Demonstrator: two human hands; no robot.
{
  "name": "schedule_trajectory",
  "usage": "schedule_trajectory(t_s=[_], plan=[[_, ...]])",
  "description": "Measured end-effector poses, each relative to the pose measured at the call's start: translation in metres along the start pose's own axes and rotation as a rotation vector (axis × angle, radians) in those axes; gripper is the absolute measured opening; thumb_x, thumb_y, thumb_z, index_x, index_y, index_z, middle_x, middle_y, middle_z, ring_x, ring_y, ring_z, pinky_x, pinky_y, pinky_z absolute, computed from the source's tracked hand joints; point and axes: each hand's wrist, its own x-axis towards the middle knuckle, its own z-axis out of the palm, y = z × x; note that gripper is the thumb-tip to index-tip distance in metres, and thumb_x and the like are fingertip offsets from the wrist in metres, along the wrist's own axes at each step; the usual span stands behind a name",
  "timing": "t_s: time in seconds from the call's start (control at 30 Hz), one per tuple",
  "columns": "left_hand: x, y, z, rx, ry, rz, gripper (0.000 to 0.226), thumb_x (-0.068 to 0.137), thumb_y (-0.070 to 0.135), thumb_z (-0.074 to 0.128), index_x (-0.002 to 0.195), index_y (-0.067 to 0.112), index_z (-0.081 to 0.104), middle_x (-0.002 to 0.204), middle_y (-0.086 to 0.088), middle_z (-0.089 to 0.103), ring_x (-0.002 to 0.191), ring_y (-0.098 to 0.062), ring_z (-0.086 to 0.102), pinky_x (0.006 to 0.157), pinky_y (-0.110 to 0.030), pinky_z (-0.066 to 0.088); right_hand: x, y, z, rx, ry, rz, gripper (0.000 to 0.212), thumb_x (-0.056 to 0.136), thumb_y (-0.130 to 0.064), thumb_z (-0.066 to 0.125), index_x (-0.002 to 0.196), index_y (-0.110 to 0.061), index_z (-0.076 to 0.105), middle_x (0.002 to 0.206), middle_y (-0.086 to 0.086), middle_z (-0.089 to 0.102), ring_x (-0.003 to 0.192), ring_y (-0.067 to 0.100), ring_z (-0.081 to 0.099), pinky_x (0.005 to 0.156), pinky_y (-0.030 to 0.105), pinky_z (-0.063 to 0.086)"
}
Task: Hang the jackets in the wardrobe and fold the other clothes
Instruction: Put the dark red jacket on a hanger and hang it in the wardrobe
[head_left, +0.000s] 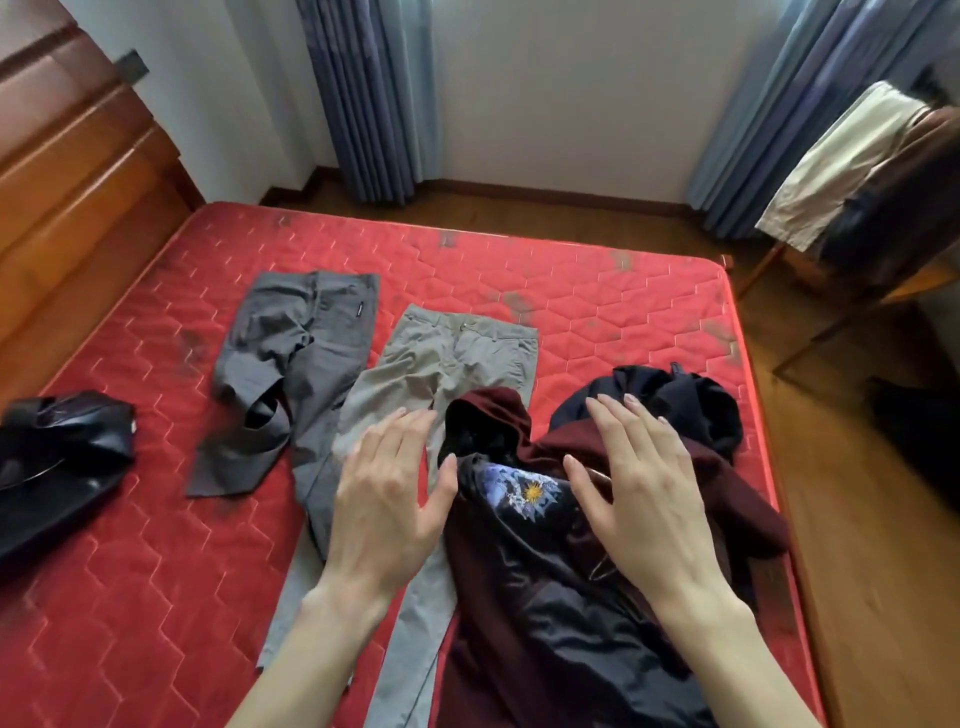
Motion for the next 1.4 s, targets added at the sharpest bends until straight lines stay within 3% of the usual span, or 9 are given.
schedule_trajectory(t_s=[0.37,0.77,0.97,1.07,1.13,1.23,1.3,1.4], plan=[[-0.012,-0.073,0.183,-0.018,-0.119,-0.073,0.051,0.098,0.038,0.053,0.143,0.015,0.056,0.142,-0.001,0.06,0.139,-0.02,0.05,0.119,-0.031,0.027,0.001,0.077,0.163,-0.024,-0.08,0.022,0.061,0.094,-0.035,0.068,0.148,-0.012,0.053,0.15,0.005,0.056,0.148,0.026,0.043,0.121,0.051,0.035],[0.004,-0.141,0.334,0.057,-0.154,-0.148,0.053,0.098,0.036,0.052,0.144,0.011,0.056,0.14,-0.005,0.062,0.132,-0.025,0.056,0.11,-0.045,0.046,0.014,0.137,0.318,-0.078,-0.167,-0.056,0.047,0.097,-0.029,0.07,0.14,-0.011,0.062,0.141,0.005,0.064,0.136,0.029,0.055,0.116,0.049,0.039],[0.019,-0.164,0.376,0.245,-0.252,-0.362,0.066,0.103,0.049,0.038,0.161,0.018,0.031,0.161,-0.008,0.041,0.149,-0.029,0.037,0.119,-0.052,0.034,0.034,0.15,0.38,-0.148,-0.183,-0.102,0.045,0.088,-0.017,0.076,0.131,-0.01,0.067,0.127,0.008,0.069,0.122,0.032,0.064,0.104,0.05,0.05],[0.026,-0.176,0.391,0.154,-0.403,-0.532,0.075,0.103,0.055,0.039,0.165,0.023,0.012,0.168,-0.005,0.025,0.154,-0.026,0.023,0.123,-0.051,0.025,0.04,0.164,0.407,-0.196,-0.239,-0.098,0.05,0.077,-0.012,0.083,0.126,-0.009,0.069,0.119,0.009,0.071,0.114,0.034,0.067,0.096,0.052,0.056],[0.028,-0.187,0.403,-0.059,-0.43,-0.717,0.076,0.1,0.053,0.051,0.162,0.024,0.017,0.161,-0.006,0.035,0.148,-0.03,0.033,0.119,-0.051,0.031,0.043,0.171,0.421,-0.232,-0.308,-0.091,0.052,0.07,-0.011,0.087,0.12,-0.009,0.071,0.112,0.01,0.072,0.107,0.035,0.069,0.09,0.052,0.058],[0.037,-0.198,0.415,-0.506,-0.338,-1.054,0.066,0.092,0.043,0.07,0.145,0.018,0.04,0.138,-0.006,0.059,0.13,-0.029,0.055,0.11,-0.042,0.043,0.051,0.175,0.436,-0.276,-0.435,-0.054,0.04,0.075,-0.018,0.083,0.113,-0.012,0.071,0.109,0.009,0.068,0.098,0.035,0.066,0.08,0.046,0.056],[0.042,-0.199,0.418,-0.58,-0.302,-1.102,0.05,0.088,0.035,0.076,0.131,0.016,0.057,0.12,0.0,0.068,0.115,-0.022,0.064,0.097,-0.033,0.048,0.058,0.174,0.441,-0.289,-0.481,-0.036,0.03,0.082,-0.025,0.078,0.109,-0.016,0.07,0.108,0.009,0.062,0.092,0.033,0.06,0.072,0.042,0.048],[0.044,-0.201,0.416,-0.628,-0.263,-1.088,0.015,0.085,0.021,0.079,0.097,0.023,0.07,0.095,0.008,0.073,0.088,-0.01,0.069,0.076,-0.026,0.048,0.058,0.174,0.448,-0.292,-0.553,-0.049,0.019,0.095,-0.03,0.064,0.111,-0.021,0.069,0.11,0.006,0.059,0.102,0.032,0.055,0.077,0.042,0.043]])
